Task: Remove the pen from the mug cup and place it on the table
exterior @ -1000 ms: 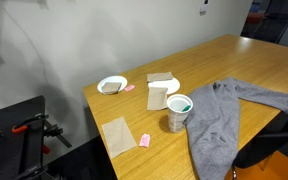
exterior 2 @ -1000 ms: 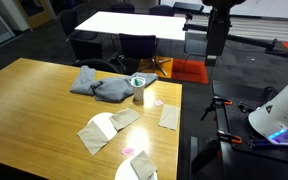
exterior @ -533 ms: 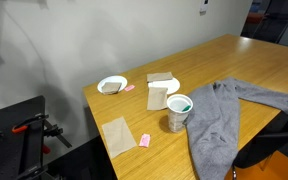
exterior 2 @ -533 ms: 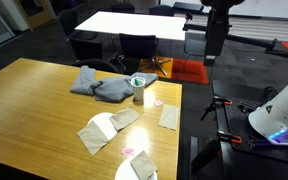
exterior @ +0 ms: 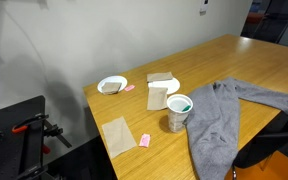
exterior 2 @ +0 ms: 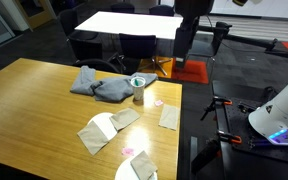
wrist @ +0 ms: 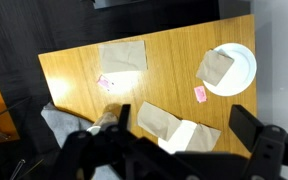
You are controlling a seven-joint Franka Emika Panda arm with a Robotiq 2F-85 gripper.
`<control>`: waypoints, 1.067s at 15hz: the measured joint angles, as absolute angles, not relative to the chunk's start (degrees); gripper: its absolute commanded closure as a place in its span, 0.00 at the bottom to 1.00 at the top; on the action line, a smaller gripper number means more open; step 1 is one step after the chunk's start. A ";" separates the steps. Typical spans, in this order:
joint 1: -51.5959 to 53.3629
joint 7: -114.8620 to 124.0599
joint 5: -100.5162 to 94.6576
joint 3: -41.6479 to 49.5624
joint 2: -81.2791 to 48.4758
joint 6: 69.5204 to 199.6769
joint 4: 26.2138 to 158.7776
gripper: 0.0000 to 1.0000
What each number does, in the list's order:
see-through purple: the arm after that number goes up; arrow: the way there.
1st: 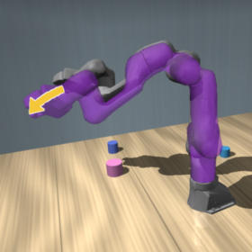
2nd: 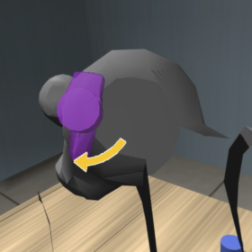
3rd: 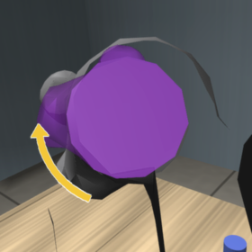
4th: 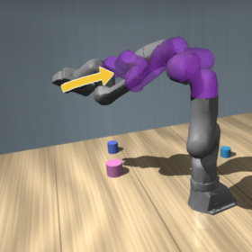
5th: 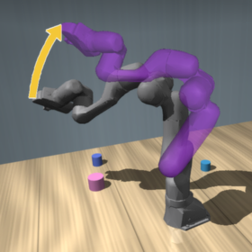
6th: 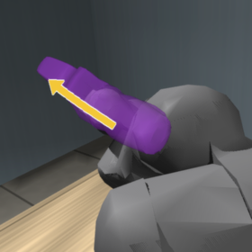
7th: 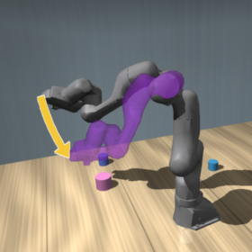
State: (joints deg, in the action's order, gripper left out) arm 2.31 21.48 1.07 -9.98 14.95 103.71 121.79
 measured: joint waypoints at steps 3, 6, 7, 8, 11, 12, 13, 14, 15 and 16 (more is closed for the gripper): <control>1.78 24.38 -0.26 -9.04 12.28 108.92 121.78 0.00; 1.04 28.46 -2.86 -8.11 10.12 113.14 121.90 0.00; 0.86 30.01 -3.96 -7.72 9.56 114.45 122.01 0.00; 0.53 31.67 -4.99 -7.40 9.07 115.62 122.15 0.00; -0.31 36.03 -7.17 -6.12 7.83 118.26 122.48 0.00; -0.56 37.39 -7.65 -5.58 7.46 118.93 122.62 0.00; -0.82 38.66 -7.84 -4.99 7.09 119.55 122.78 0.00; -1.15 39.83 -7.88 -4.38 6.66 120.21 122.94 0.00; -1.47 41.03 -7.89 -3.74 6.12 121.07 123.06 0.00; -1.80 42.22 -7.89 -3.05 5.49 122.11 123.16 0.00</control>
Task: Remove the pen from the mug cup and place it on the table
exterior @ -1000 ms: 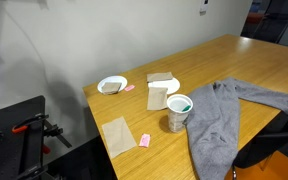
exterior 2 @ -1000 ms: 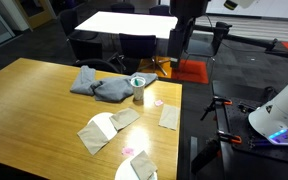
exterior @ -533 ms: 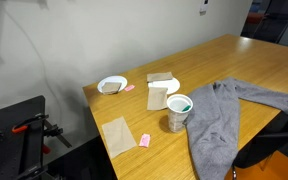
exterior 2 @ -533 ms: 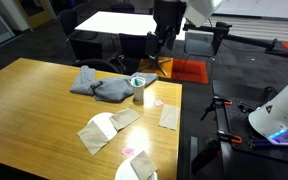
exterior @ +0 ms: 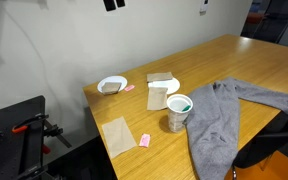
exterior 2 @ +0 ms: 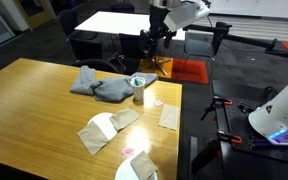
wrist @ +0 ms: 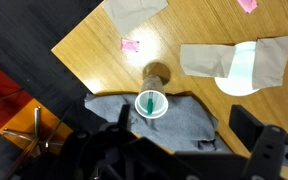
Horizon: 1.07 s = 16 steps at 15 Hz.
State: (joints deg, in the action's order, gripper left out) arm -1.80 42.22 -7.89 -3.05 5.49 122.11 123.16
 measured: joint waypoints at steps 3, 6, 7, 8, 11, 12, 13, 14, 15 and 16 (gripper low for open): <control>-2.67 45.44 -7.89 -1.08 3.18 126.07 123.65 0.00; -3.05 47.39 -7.89 0.51 0.20 130.32 123.89 0.00; -3.08 47.76 -7.89 0.95 -0.87 131.66 123.93 0.00; -3.09 47.87 -7.89 1.37 -1.96 132.90 123.95 0.00; -3.09 47.87 -7.98 2.43 -5.16 136.26 123.96 0.00; -3.07 47.87 -8.23 2.75 -6.20 137.31 123.96 0.00; -3.07 47.87 -8.70 3.04 -7.18 138.19 123.96 0.00; -3.05 47.87 -9.22 3.33 -8.17 139.00 123.95 0.00; -2.99 47.87 -9.98 3.67 -9.14 139.58 123.89 0.00; -2.89 47.87 -10.62 4.00 -10.10 140.00 123.76 0.00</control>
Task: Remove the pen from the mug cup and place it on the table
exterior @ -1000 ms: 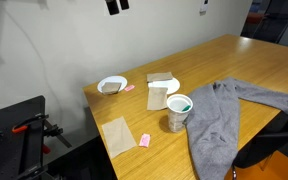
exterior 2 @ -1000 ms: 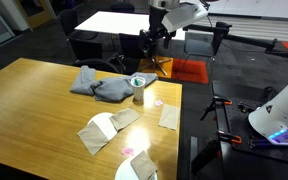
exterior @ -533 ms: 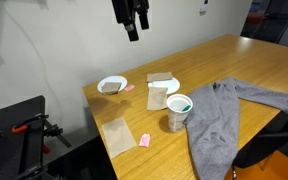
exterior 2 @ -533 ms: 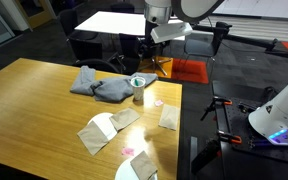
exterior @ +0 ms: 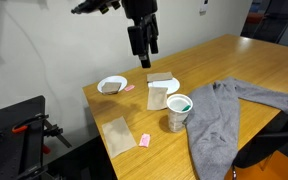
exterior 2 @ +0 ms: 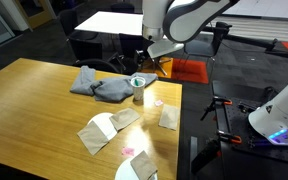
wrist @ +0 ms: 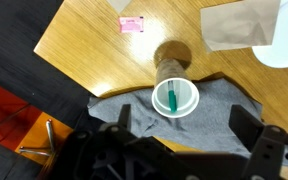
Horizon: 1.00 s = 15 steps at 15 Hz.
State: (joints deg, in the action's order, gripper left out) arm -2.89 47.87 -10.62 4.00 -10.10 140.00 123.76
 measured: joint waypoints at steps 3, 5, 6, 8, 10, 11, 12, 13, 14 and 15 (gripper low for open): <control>-2.58 47.37 -11.17 4.83 -12.76 140.69 123.16 0.00; -2.40 46.40 -11.22 5.33 -14.28 140.70 122.37 0.00; -2.36 46.03 -11.25 5.62 -14.95 140.70 121.93 0.00; -2.35 45.30 -11.22 6.14 -15.89 140.70 121.27 0.00; -2.33 45.30 -11.22 6.19 -16.05 140.70 121.28 0.00; -2.27 45.30 -11.21 6.19 -16.05 140.70 121.28 0.00; -2.18 45.30 -11.21 6.19 -16.05 140.70 121.28 0.00; -2.15 45.30 -11.21 6.20 -16.05 140.70 121.28 0.00; -2.14 45.30 -11.21 6.20 -16.05 140.70 121.28 0.00; -2.12 45.30 -11.21 6.20 -16.05 140.70 121.28 0.00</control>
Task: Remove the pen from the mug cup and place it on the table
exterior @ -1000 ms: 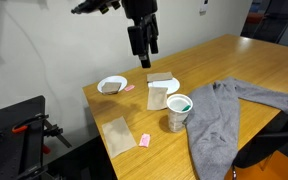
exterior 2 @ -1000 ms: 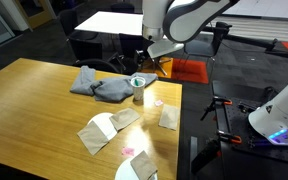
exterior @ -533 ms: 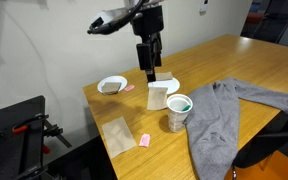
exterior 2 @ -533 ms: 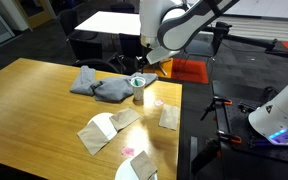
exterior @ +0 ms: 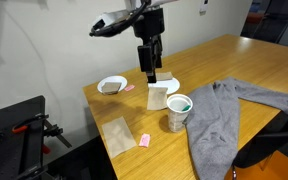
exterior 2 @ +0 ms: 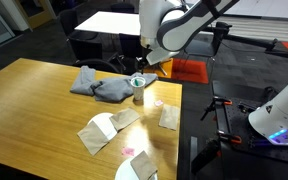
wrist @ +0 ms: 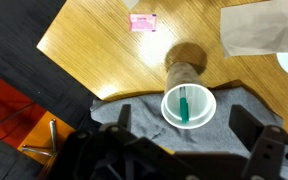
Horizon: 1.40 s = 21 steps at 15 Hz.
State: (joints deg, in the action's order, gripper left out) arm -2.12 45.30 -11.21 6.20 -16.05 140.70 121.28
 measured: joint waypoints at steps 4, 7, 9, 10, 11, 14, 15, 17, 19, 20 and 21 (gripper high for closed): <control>-1.65 45.56 -11.15 6.79 -16.72 143.07 121.28 0.00; -0.68 47.03 -11.27 8.25 -18.56 149.45 121.30 0.00; 0.57 48.88 -11.78 10.09 -20.09 153.14 121.29 0.00; 1.25 49.92 -12.15 11.08 -20.86 154.66 121.28 0.00; 1.92 50.65 -12.32 12.09 -21.59 155.88 121.26 0.00; 3.41 51.24 -12.36 14.41 -23.74 157.98 120.80 0.00; 3.71 51.24 -12.36 14.93 -24.47 158.17 120.47 0.00; 3.89 51.24 -12.30 15.34 -25.91 158.18 119.57 0.00; 4.06 51.24 -12.28 15.55 -26.95 158.18 118.87 0.00; 4.13 51.24 -12.28 15.59 -27.17 158.18 118.70 0.00; 4.19 51.24 -12.28 15.60 -27.26 158.18 118.57 0.00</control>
State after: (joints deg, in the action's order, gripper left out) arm 4.19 51.24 -12.28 15.60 -27.26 158.18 118.57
